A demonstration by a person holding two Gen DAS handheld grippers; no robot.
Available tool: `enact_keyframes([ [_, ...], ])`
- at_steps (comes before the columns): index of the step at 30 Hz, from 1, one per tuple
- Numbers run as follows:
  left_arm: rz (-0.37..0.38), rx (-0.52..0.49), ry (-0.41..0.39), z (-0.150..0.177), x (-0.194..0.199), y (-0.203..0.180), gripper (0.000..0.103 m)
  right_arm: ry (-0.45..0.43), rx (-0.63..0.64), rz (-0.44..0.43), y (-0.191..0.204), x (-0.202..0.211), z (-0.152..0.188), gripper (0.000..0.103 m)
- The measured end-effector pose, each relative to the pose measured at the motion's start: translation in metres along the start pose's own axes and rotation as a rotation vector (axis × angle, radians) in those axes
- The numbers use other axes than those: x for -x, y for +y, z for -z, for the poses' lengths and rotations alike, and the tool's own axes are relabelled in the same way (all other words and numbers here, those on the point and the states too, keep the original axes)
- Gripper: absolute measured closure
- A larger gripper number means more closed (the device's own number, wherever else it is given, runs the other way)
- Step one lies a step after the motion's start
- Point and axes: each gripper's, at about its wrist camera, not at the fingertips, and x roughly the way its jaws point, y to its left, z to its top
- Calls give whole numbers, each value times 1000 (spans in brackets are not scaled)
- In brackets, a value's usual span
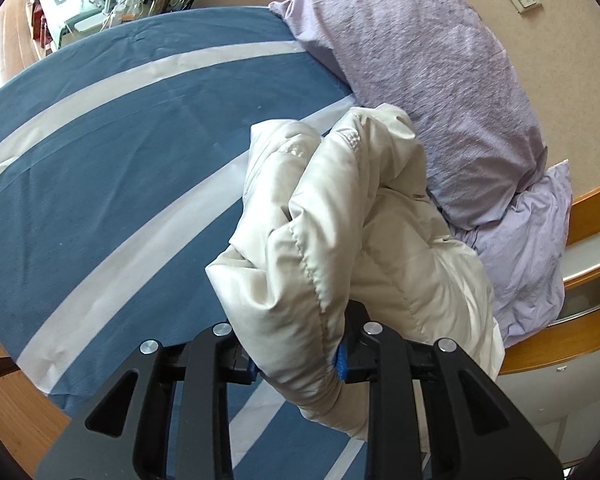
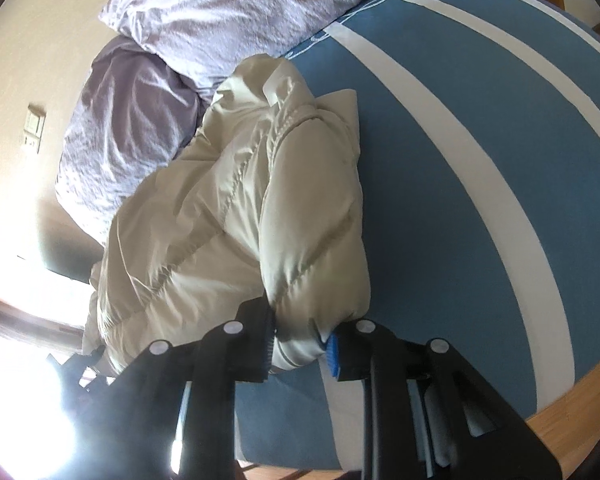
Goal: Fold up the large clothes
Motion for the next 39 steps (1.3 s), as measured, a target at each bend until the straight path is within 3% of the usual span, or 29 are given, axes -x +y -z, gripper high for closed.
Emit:
enact_keyframes([
  [3, -18, 4, 22, -2, -3, 2, 66, -17, 46, 45, 6, 3, 2, 67],
  [8, -111, -39, 15, -13, -2, 0, 29, -77, 149, 223, 19, 15, -1, 43],
  [14, -135, -77, 45, -38, -8, -2, 14, -190, 221, 322, 36, 34, -22, 42],
  [22, -161, -92, 86, -53, -30, -4, 9, -134, 432, 280, 91, 5, -23, 42],
  [27, -137, -52, 78, -48, -35, 1, 11, -45, 525, 308, 104, -26, -6, 42],
  [35, -45, -11, 34, -45, -29, -16, 63, -11, 607, 421, 107, -59, 4, 36],
  [39, 28, -12, 8, -47, -17, -32, 74, -13, 616, 449, 108, -65, 4, 35],
])
